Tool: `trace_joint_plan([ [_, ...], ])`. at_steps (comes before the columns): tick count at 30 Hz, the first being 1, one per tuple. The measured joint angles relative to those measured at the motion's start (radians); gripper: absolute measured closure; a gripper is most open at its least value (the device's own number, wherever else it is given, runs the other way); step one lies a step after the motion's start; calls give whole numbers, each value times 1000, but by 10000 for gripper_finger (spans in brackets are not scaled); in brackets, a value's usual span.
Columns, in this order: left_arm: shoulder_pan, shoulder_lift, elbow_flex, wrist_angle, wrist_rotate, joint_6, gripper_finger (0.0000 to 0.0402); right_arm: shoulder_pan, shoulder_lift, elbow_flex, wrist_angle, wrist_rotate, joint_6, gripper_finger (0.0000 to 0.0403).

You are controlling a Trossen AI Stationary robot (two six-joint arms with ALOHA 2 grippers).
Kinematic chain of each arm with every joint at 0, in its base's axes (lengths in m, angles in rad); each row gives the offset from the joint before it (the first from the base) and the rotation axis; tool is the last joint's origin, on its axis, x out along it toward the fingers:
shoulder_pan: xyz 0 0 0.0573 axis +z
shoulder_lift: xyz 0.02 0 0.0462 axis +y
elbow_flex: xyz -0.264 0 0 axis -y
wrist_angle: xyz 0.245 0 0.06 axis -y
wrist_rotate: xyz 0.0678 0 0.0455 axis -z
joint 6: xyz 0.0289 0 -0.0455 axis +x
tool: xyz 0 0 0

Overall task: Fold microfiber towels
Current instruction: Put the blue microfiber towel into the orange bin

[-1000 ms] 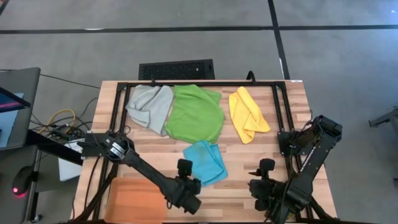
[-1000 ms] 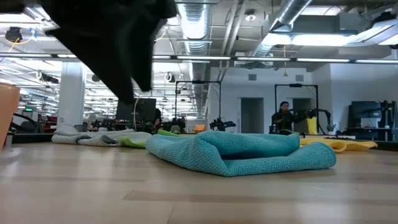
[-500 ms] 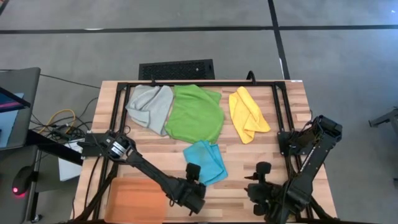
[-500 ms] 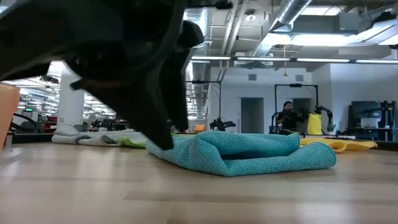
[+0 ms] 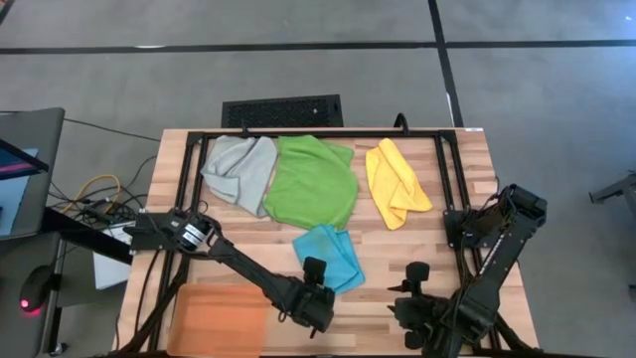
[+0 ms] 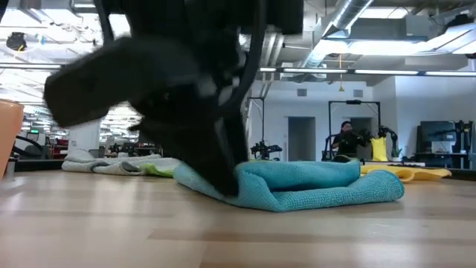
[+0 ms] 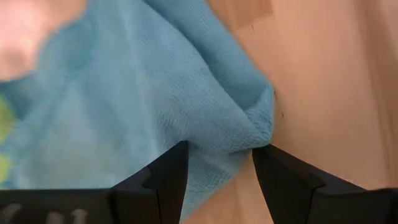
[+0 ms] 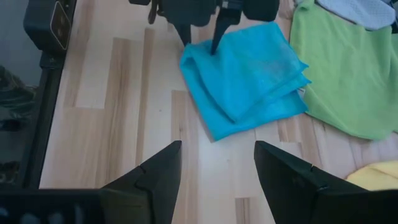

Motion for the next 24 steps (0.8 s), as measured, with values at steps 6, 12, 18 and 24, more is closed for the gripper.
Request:
trace_joint_plan([
  [6, 30, -10, -55, 82, 57, 16, 228, 0, 0, 0, -1, 0, 0, 178],
  [12, 53, -9, -56, 88, 103, -5, 228, 0, 0, 0, 0, -1, 0, 178],
  [18, 59, -7, -56, 94, 108, -22, 281, 0, 0, 0, 0, 0, 0, 178],
  [24, 58, -5, -57, 106, 122, -27, 390, 0, 0, 0, 0, 1, 0, 178],
])
